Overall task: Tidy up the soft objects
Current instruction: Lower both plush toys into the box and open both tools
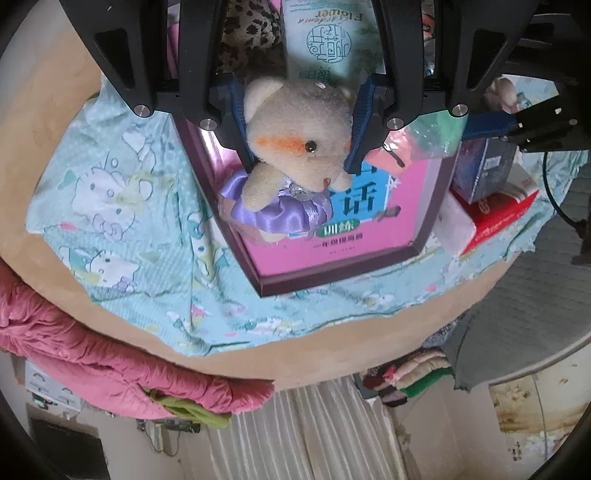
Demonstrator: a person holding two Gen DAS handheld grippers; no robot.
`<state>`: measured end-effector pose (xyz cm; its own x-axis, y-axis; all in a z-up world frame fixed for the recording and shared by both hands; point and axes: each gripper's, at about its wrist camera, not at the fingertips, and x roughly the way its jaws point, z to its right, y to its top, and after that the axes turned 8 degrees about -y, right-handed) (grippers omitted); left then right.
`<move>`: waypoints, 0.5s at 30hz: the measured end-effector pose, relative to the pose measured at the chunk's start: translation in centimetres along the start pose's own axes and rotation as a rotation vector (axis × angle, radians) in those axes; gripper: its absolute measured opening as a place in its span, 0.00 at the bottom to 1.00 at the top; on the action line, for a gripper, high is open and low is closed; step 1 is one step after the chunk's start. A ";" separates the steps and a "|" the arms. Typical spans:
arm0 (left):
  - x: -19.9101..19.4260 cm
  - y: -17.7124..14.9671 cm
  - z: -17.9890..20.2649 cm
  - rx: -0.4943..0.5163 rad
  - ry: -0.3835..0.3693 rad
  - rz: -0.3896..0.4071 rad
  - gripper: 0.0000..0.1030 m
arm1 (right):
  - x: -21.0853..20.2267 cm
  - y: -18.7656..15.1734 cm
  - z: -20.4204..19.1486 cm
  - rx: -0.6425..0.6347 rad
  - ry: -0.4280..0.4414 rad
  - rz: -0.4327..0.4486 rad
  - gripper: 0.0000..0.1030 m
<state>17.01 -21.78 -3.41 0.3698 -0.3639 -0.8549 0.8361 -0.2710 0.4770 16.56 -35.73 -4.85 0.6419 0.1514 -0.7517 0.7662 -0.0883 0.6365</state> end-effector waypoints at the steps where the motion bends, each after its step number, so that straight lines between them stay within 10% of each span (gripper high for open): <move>1: 0.1 0.0 0.0 -0.001 0.000 -0.001 0.43 | 0.1 -0.1 0.1 0.003 0.002 -0.005 0.47; 15: 0.2 0.0 -0.1 0.000 0.002 -0.006 0.43 | 0.5 -0.6 0.5 0.030 0.021 -0.014 0.49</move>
<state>17.14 -21.76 -3.58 0.3654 -0.3602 -0.8583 0.8384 -0.2732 0.4716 16.41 -36.08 -5.65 0.6307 0.1735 -0.7564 0.7758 -0.1158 0.6203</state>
